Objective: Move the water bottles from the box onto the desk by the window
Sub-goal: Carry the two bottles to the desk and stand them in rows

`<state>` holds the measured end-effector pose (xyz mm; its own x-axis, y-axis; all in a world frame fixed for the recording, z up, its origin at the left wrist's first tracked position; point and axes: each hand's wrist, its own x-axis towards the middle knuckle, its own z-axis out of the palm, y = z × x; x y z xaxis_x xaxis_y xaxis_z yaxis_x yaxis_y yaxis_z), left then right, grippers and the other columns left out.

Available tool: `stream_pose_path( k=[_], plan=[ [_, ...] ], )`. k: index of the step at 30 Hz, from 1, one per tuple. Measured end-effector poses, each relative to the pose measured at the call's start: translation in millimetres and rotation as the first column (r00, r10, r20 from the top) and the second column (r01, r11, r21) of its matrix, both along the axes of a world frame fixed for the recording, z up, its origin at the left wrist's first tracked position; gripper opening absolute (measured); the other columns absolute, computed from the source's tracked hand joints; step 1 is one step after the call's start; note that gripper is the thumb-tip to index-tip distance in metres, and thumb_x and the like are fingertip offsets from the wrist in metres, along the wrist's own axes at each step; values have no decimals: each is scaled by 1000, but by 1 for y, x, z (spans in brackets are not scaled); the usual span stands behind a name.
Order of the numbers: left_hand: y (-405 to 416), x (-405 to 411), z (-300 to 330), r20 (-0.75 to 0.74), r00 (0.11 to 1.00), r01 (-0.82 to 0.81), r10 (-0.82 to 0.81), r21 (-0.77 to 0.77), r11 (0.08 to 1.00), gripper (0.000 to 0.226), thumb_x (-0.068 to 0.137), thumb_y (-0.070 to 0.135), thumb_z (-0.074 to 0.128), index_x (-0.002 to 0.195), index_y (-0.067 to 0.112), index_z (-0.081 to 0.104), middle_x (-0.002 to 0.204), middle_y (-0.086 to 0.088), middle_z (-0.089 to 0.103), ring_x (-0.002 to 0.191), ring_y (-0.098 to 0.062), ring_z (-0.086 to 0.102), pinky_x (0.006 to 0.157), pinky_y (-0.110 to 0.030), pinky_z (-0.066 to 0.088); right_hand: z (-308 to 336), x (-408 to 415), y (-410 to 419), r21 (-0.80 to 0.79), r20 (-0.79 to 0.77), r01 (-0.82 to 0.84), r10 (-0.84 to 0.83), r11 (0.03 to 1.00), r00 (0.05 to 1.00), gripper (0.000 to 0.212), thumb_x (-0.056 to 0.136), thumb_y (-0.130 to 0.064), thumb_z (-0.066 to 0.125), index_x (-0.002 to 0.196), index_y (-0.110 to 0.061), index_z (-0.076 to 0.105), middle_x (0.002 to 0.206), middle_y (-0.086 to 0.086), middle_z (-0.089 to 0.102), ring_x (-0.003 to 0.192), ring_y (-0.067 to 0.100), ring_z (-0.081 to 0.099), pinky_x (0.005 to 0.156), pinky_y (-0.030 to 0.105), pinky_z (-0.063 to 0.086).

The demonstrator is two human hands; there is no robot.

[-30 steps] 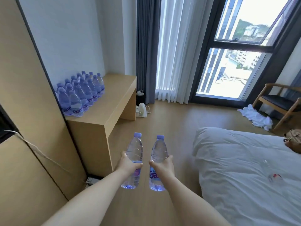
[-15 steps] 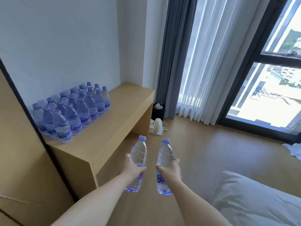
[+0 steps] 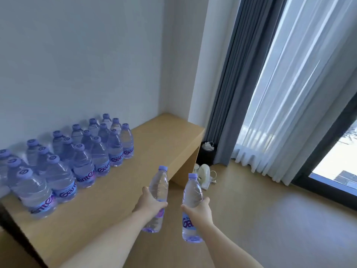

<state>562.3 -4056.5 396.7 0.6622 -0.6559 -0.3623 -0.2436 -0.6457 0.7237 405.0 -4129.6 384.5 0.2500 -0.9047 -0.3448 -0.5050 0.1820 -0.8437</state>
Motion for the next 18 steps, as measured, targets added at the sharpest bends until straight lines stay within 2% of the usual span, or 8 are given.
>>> stream_pose_path(
  k=[2, 4, 7, 9, 13, 15, 16, 18],
  plan=[
    [-35, 22, 4, -16, 999, -31, 30, -25, 999, 67, 70, 36, 75, 117, 19, 30, 108, -3, 56, 95, -26, 58, 84, -36, 50, 11, 20, -38, 6, 20, -30, 30, 1000, 999, 58, 79, -28, 74, 116, -16, 31, 101, 4, 59, 88, 19, 62, 68, 31, 49],
    [-66, 41, 7, -64, 996, -69, 65, -64, 996, 65, 70, 33, 76, 116, 18, 33, 105, -2, 57, 92, -25, 58, 79, -34, 49, 15, 38, -76, 62, 32, -42, 40, 997, 999, 62, 77, -30, 76, 118, -16, 31, 104, 5, 58, 90, 21, 63, 71, 33, 52],
    [-100, 64, 4, -126, 985, -133, 118, -116, 984, 60, 70, 29, 78, 112, 20, 37, 105, -2, 60, 92, -23, 59, 75, -31, 48, 17, 64, -126, 115, 15, -89, 88, 989, 996, 83, 59, -44, 82, 122, -17, 36, 115, 7, 53, 99, 27, 62, 86, 46, 56],
    [-122, 82, -2, -151, 976, -177, 156, -142, 974, 65, 69, 27, 79, 118, 21, 36, 109, -1, 60, 94, -22, 59, 73, -30, 47, 13, 84, -157, 153, 25, -160, 158, 975, 987, 89, 48, -48, 81, 121, -19, 39, 112, 7, 57, 97, 26, 65, 85, 46, 57],
    [-164, 110, -16, -119, 963, -255, 241, -123, 959, 80, 68, 27, 79, 129, 22, 29, 109, 1, 56, 95, -21, 57, 70, -28, 42, 9, 132, -215, 142, -44, -341, 350, 929, 936, 56, 70, -32, 78, 113, -15, 44, 102, 4, 63, 90, 20, 66, 82, 37, 57],
    [-186, 123, -22, -103, 954, -294, 282, -131, 947, 80, 68, 24, 78, 129, 23, 27, 105, 3, 55, 94, -20, 56, 72, -29, 44, 9, 157, -245, 123, -41, -422, 429, 898, 902, 28, 82, -27, 70, 94, -19, 47, 93, -1, 60, 86, 16, 61, 78, 32, 53],
    [-198, 128, -22, -95, 948, -316, 305, -141, 938, 78, 68, 22, 78, 128, 22, 28, 102, 5, 55, 93, -19, 56, 74, -30, 45, 12, 170, -260, 124, -34, -465, 472, 876, 881, 21, 84, -23, 68, 83, -20, 47, 85, -1, 58, 82, 17, 59, 74, 31, 50],
    [-220, 138, -24, -102, 922, -385, 373, -152, 910, 75, 67, 19, 79, 125, 20, 30, 98, 6, 54, 91, -18, 56, 74, -30, 45, 12, 192, -287, 106, -31, -572, 578, 813, 816, 20, 73, -23, 69, 73, -21, 49, 77, 2, 60, 77, 20, 62, 72, 33, 51]
  ],
)
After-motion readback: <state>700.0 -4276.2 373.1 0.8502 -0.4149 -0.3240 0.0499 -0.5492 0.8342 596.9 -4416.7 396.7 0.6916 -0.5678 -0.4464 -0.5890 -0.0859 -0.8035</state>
